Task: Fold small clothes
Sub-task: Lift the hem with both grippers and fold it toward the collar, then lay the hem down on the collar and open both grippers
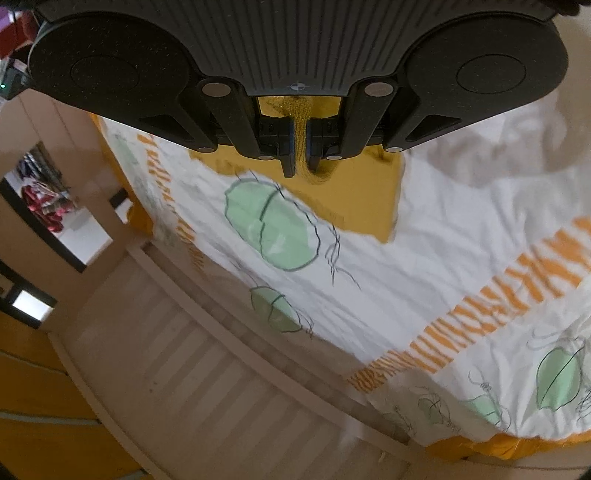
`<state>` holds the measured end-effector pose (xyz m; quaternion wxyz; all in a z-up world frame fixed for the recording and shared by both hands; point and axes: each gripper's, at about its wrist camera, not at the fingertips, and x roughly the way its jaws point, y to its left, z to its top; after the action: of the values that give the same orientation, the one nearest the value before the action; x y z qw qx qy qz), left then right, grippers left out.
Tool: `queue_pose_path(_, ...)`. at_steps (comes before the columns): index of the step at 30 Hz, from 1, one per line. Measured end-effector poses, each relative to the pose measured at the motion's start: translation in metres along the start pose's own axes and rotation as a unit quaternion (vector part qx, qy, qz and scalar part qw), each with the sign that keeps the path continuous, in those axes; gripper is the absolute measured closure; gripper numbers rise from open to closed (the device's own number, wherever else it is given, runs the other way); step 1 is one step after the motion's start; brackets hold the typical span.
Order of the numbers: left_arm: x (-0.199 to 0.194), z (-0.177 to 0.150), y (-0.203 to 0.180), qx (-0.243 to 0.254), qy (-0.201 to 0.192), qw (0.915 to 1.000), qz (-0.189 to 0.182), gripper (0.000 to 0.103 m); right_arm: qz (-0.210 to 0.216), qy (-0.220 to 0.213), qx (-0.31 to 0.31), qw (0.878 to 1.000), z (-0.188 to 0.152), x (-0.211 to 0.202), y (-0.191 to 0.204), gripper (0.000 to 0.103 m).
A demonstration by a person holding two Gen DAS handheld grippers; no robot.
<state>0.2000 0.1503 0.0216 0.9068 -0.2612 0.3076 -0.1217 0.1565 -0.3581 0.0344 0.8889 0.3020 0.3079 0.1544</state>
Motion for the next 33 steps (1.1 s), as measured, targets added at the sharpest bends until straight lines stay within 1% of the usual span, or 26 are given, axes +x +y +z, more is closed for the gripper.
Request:
queue_pose_path(4,0.029,0.017,0.003,0.004,0.000,0.9999,0.011,0.099,-0.010,-0.007,-0.002,1.000,0.017,0.032,-0.008,0.086)
queue_pose_path(8,0.060,0.027,0.011,0.000,0.007,0.9997,0.023,0.099,-0.025,-0.005,0.005,1.000,0.029,0.067,-0.021,0.086)
queue_pose_path(12,0.094,0.034,0.021,-0.003,0.023,0.9991,0.037,0.099,-0.042,0.004,0.012,0.999,0.036,0.101,-0.032,0.086)
queue_pose_path(16,0.126,0.036,0.038,-0.017,0.042,0.9975,0.054,0.099,-0.056,0.015,0.023,0.998,0.041,0.127,-0.046,0.086)
queue_pose_path(19,0.144,0.035,0.047,-0.019,0.056,0.9959,0.068,0.098,-0.067,0.025,0.033,0.997,0.042,0.145,-0.055,0.085)
queue_pose_path(21,0.154,0.035,0.054,-0.026,0.064,0.9951,0.072,0.098,-0.075,0.028,0.038,0.996,0.042,0.154,-0.059,0.083)
queue_pose_path(23,0.160,0.035,0.058,-0.035,0.064,0.9948,0.071,0.097,-0.079,0.030,0.044,0.995,0.041,0.161,-0.063,0.079)
queue_pose_path(25,0.161,0.037,0.063,-0.043,0.056,0.9947,0.075,0.094,-0.086,0.031,0.043,0.995,0.041,0.166,-0.065,0.079)
queue_pose_path(28,0.157,0.044,0.062,-0.036,0.027,0.9946,0.093,0.093,-0.090,0.026,0.039,0.995,0.040,0.168,-0.066,0.072)
queue_pose_path(29,0.155,0.047,0.062,-0.033,0.020,0.9946,0.096,0.093,-0.089,0.021,0.039,0.995,0.041,0.167,-0.065,0.065)
queue_pose_path(30,0.153,0.051,0.061,-0.028,0.015,0.9945,0.100,0.092,-0.090,0.015,0.038,0.995,0.042,0.167,-0.064,0.053)
queue_pose_path(32,0.145,0.056,0.056,-0.010,0.007,0.9940,0.109,0.090,-0.098,-0.006,0.030,0.995,0.046,0.162,-0.061,0.039)
queue_pose_path(33,0.141,0.058,0.052,0.004,0.003,0.9937,0.112,0.079,-0.104,-0.018,0.024,0.994,0.047,0.157,-0.059,0.038)
